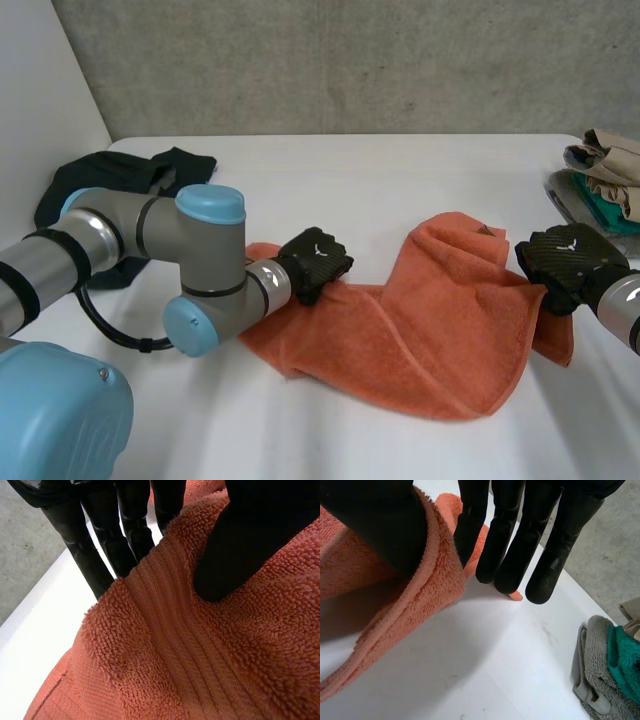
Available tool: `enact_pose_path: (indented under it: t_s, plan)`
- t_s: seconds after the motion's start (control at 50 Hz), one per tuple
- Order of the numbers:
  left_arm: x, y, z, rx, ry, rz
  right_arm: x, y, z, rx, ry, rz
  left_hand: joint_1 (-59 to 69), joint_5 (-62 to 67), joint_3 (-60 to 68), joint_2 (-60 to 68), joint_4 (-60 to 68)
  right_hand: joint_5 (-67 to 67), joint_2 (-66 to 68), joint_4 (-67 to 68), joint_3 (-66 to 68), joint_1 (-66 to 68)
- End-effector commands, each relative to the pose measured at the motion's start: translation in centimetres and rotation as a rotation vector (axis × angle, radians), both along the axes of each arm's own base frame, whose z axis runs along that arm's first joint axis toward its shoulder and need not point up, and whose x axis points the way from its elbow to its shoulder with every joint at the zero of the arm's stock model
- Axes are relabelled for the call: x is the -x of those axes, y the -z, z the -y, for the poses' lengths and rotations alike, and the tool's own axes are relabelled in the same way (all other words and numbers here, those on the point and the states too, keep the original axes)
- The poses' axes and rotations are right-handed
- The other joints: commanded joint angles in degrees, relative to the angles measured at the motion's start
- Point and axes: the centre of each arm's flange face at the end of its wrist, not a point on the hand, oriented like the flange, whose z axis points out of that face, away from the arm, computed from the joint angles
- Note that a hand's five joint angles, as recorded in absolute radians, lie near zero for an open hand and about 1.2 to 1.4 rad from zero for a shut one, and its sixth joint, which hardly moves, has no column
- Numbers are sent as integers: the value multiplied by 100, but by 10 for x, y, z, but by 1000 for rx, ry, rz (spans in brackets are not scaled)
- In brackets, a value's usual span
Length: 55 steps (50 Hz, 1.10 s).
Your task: Fold the laundry.
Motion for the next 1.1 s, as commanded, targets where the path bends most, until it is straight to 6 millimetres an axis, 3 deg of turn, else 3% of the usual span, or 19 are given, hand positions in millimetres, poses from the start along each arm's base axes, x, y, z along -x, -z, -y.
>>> enact_pose_path:
  t_s: [0.02, 0.16, 0.26, 0.34, 0.42, 0.52, 0.6, 0.68, 0.74, 0.76, 0.8, 0.82, 0.84, 0.86, 0.9, 0.94, 1.02, 1.06, 1.1]
  plan:
    - [-2, -13, -1, 27, -23, -1, 0, 0, 0, 0, 2, 0, 1586, 1560, 1320, 1217, 1202, 1308, 1250, 1194, 1216, 2309]
    - [-17, -56, -5, 95, -114, -2, 2, -5, 4, 14, 11, -5, 1586, 1560, 1320, 1217, 1202, 1308, 1250, 1194, 1216, 2309]
    - [-35, -91, -27, 108, -132, -21, 6, -25, 8, 53, 18, -40, 1586, 1560, 1320, 1217, 1202, 1308, 1250, 1194, 1216, 2309]
    - [-54, -103, -43, 93, -155, -13, 6, -40, 2, 28, -12, -112, 1586, 1560, 1320, 1217, 1202, 1308, 1250, 1194, 1216, 2309]
    - [-81, -98, -51, 47, -204, 28, 4, -43, -16, -80, -79, -208, 1586, 1560, 1320, 1217, 1202, 1308, 1250, 1194, 1216, 2309]
    - [-93, -87, -54, 0, -228, 61, 3, -42, -32, -182, -182, -323, 1387, 1361, 1121, 1018, 1003, 1308, 1250, 1194, 1216, 2309]
    - [-87, -75, -40, 4, -231, 63, -12, -27, 1, -130, -167, -330, 1353, 1327, 1087, 984, 969, 1308, 1250, 1194, 1216, 2309]
    - [-71, -71, 4, 93, -273, 13, -32, -28, 41, 4, -75, -301, 1302, 1276, 1036, 933, 919, 1308, 1250, 1194, 1216, 2309]
    - [-59, -92, 40, 232, -321, -72, -47, -45, 65, 152, -22, -258, 1218, 1192, 952, 849, 834, 1308, 1250, 1194, 1216, 2309]
    - [-55, -102, 49, 283, -329, -109, -58, -63, 79, 274, 6, -213, 1234, 1209, 968, 865, 851, 1308, 1250, 1194, 1216, 2309]
    - [-45, -145, 71, 468, -343, -259, -64, -86, 95, 419, 34, -152, 1251, 1226, 985, 882, 868, 1308, 1250, 1194, 1216, 2309]
    - [-43, -159, 76, 523, -345, -311, -67, -100, 101, 499, 44, -118, 1251, 1226, 985, 882, 868, 1308, 1250, 1194, 1216, 2309]
    - [-42, -171, 80, 569, -349, -360, -69, -132, 112, 677, 76, -38, 1251, 1226, 985, 882, 868, 1308, 1250, 1194, 1216, 2309]
    - [-40, -198, 86, 665, -355, -477, -70, -145, 115, 744, 90, 3, 1285, 1259, 1019, 916, 901, 1308, 1250, 1194, 1216, 2309]
    - [-40, -222, 88, 748, -353, -582, -69, -175, 115, 891, 112, 87, 1352, 1326, 1086, 983, 968, 1308, 1250, 1194, 1216, 2309]
    - [-50, -266, 85, 880, -360, -723, -67, -211, 109, 1059, 140, 180, 1369, 1343, 1103, 1000, 985, 1308, 1250, 1194, 1216, 2309]
    - [-64, -282, 85, 912, -404, -763, -67, -225, 103, 1112, 164, 213, 1369, 1343, 1103, 1000, 986, 1308, 1250, 1194, 1216, 2309]
    - [-66, -272, 86, 875, -419, -741, -68, -219, 102, 1084, 158, 206, 1369, 1343, 1103, 1000, 986, 1308, 1250, 1194, 1216, 2309]
    - [-65, -244, 86, 798, -428, -687, -69, -209, 100, 1045, 147, 194, 1352, 1327, 1086, 983, 969, 1308, 1250, 1194, 1216, 2309]
